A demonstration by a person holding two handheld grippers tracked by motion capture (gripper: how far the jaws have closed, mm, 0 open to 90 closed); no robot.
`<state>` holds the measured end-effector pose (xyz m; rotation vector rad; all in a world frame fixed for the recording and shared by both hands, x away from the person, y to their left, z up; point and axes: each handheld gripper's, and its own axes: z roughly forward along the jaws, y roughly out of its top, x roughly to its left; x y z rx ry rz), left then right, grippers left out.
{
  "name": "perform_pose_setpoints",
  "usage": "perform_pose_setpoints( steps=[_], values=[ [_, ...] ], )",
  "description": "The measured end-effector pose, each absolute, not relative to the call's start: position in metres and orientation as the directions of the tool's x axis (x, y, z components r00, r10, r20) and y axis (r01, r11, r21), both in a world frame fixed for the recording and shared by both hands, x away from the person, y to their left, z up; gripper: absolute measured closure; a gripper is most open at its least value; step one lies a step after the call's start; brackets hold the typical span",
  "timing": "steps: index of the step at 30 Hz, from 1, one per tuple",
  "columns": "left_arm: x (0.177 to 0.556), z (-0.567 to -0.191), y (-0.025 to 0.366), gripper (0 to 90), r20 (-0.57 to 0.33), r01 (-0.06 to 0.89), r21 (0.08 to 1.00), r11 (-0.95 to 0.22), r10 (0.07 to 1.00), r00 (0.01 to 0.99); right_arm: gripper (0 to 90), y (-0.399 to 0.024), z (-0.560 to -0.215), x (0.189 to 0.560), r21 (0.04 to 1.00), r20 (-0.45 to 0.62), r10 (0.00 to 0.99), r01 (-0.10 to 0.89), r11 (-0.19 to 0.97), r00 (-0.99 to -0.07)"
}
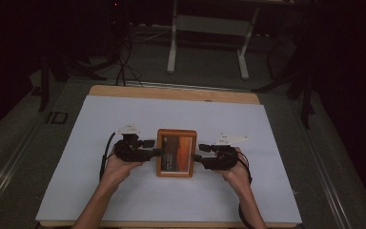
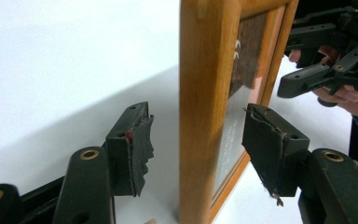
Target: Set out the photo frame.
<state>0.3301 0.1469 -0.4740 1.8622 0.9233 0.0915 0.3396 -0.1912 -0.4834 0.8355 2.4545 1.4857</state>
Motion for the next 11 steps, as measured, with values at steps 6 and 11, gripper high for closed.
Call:
perform_pose_setpoints(
  steps=[6,11],
  values=[
    [0.326,-0.470,0.157,40.9,-0.264,0.532,0.818,-0.220,0.678,0.686,44.6,-0.208,-0.481,0.341,0.849,0.146,0.567,0.397,0.349,-0.810],
    [0.325,-0.474,0.165,39.8,-0.164,0.533,0.801,-0.272,0.757,0.633,43.4,-0.222,-0.483,0.343,0.818,0.128,0.613,0.432,0.379,-0.780]
  ],
)
